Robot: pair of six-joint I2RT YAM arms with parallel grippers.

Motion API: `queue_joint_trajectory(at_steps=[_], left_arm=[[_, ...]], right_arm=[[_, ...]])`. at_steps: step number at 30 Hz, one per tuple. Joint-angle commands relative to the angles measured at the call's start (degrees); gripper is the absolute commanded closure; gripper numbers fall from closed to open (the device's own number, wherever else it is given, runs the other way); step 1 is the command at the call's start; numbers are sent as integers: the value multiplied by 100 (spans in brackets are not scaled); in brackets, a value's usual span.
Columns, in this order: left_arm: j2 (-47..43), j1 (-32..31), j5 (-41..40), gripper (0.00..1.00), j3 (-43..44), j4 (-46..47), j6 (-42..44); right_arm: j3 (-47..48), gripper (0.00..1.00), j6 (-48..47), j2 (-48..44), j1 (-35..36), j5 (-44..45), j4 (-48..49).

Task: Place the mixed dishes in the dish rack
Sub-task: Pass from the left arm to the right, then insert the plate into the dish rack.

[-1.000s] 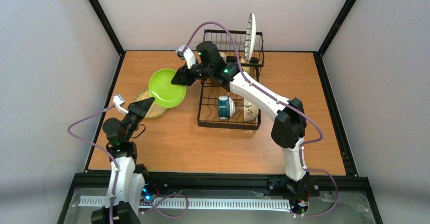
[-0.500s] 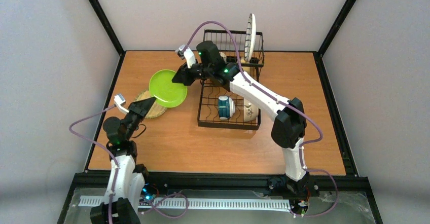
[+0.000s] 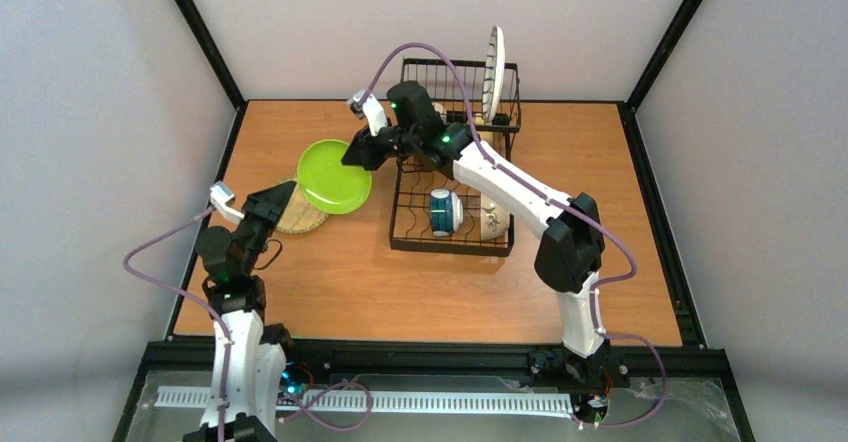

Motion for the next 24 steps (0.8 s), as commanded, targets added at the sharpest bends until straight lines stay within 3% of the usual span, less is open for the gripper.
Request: queue_joint_trajectory(at_steps=[1,12,24], left_arm=[[-46,-17,-305,12,417,-656,208],[357,-17,-733,10,1080,-1626,689],[1184,-17,-593,9,1864,-2582,1458]], right_arm=[[423,98,-176,-255,-23,171,-189],[1837,98,-742,-467,-115,1578,-854],[1638,98,-1645,-1186,-186,4120,-363]])
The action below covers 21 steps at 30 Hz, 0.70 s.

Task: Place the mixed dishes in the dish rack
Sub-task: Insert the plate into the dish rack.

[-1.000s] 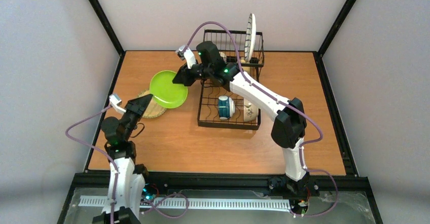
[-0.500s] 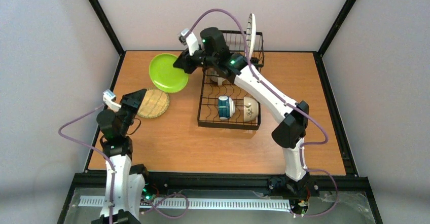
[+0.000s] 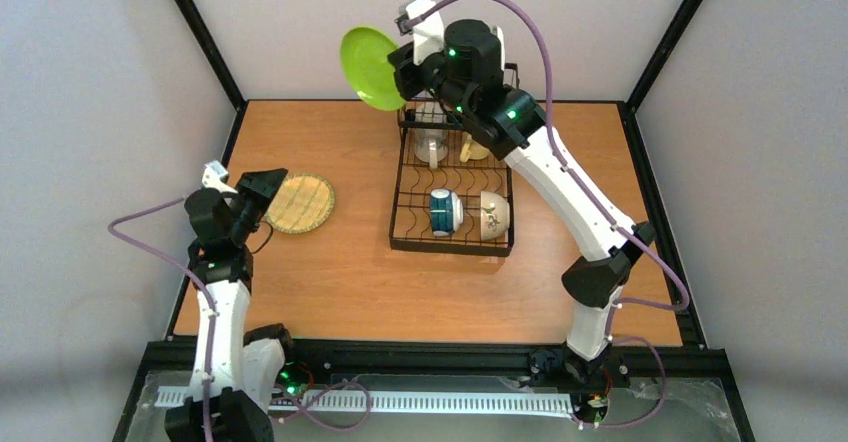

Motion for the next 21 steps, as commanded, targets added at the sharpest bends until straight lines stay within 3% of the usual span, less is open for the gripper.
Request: queue_joint_trajectory(at_steps=[1,13,21], left_arm=[[259,-16,94,9,354,-569,458],[566,-17,152,9,386,-806,726],[734,-17,279,9,354,-802,788]], right_arm=[[-178,98,-487,-327,-29,1341,398],[-1120,98,-1011,-973,-307,3119,1704],[-1434,98,-1323,-1189,-723,3642,2242]])
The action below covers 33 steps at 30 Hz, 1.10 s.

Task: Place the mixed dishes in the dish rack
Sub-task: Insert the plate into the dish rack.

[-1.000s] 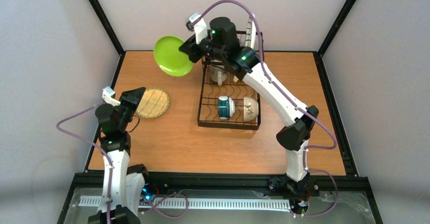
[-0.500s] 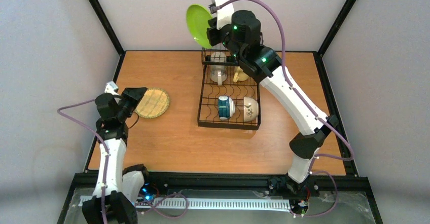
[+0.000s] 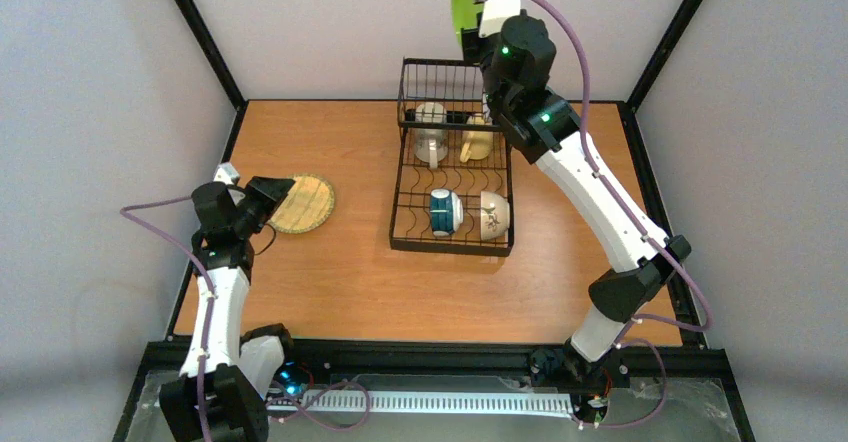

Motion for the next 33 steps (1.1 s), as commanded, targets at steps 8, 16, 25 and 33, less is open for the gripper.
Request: queue_joint_trajectory(at_steps=[8,16,25,33], left_arm=[[206,-17,235,9,116,-155,242],[350,-17,334,9,154,-149,347],[526,-16,458,9,170,-86,409],[654,-17,568,9,226,-85,522]], right_arm=[[-569,98,-775,-377,-415,958,1393],[-918,98,-1128,-403,-632,1277,1942],[-1039,98,-1131,-286,-790,1448,2032],[-1163,98,-458,-136,-1027,1487,1682]])
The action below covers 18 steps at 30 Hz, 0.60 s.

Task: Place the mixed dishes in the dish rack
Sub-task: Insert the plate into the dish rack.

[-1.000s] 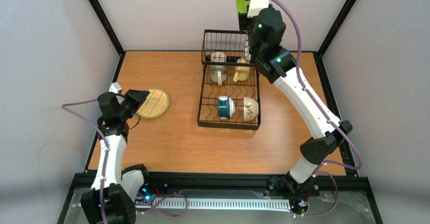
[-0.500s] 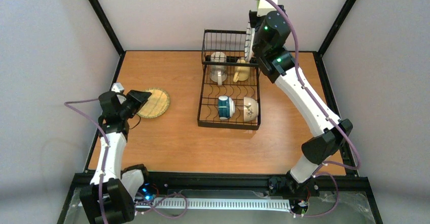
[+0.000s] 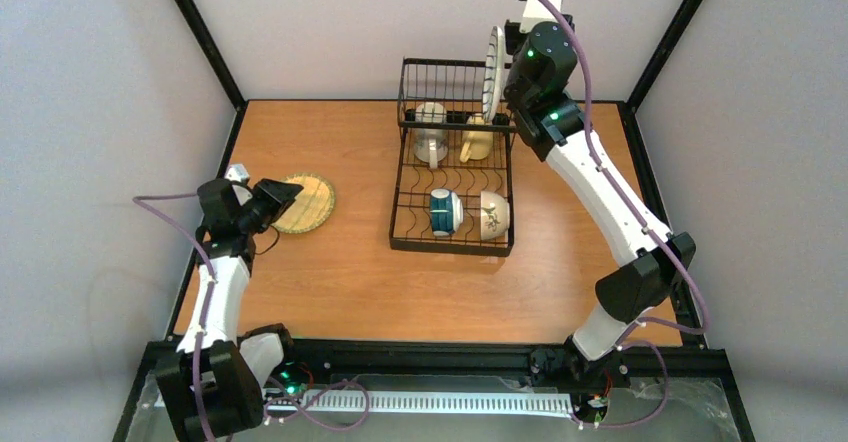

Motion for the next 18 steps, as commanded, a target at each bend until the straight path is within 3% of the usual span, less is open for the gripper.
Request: queue_joint_trajectory(at_steps=[1,18], left_arm=[[111,-19,142,9,233,-83,206],[485,-19,268,9,319,-12,314]], right_arm=[[-57,98,565,122,-187,91,-97],[-198,98,1756,638,-409,-60,-967]])
